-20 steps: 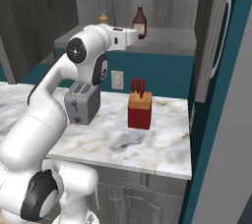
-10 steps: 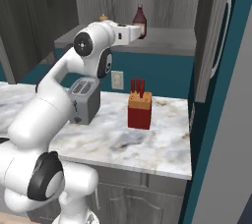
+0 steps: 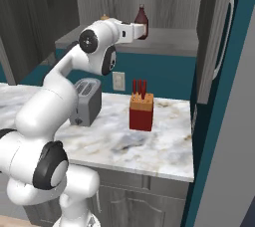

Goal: Take 2 condiments from the cabinet and move them on the counter near the stove.Make sure the condiments are lined up with each other, next to each other.

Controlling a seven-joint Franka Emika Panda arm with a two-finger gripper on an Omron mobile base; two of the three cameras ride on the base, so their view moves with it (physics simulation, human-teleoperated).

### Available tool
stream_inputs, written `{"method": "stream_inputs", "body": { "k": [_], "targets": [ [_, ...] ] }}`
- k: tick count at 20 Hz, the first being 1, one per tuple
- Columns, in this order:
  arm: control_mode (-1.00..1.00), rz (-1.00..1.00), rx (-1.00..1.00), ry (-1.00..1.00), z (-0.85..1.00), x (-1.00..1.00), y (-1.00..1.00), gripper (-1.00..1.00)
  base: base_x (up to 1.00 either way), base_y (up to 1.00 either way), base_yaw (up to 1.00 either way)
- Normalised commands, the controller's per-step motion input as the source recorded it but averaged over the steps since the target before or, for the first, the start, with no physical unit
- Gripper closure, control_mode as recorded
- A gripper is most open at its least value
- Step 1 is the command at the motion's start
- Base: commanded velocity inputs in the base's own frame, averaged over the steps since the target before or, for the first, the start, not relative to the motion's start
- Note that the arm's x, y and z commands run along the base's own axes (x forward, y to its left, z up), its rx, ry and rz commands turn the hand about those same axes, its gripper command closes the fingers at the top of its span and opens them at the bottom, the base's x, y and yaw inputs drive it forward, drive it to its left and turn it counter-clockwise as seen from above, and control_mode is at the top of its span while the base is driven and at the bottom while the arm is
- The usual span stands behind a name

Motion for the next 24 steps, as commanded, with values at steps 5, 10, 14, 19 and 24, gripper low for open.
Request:
{"method": "stream_inputs", "body": {
  "k": [5,10,14,19,24],
  "targets": [
    [-1.00,0.00,0.00,0.00,0.00,0.06,-0.07,-1.00,0.00,0.00,0.00],
    [-1.00,0.00,0.00,0.00,0.00,0.06,-0.04,-1.00,0.00,0.00,0.00],
    [-1.00,0.00,0.00,0.00,0.00,0.21,0.00,-1.00,0.00,0.00,0.00],
    [-1.00,0.00,0.00,0.00,0.00,0.30,0.00,-1.00,0.00,0.00,0.00],
    [-1.00,0.00,0.00,0.00,-0.01,0.39,0.00,-1.00,0.00,0.00,0.00]
  ]
}}
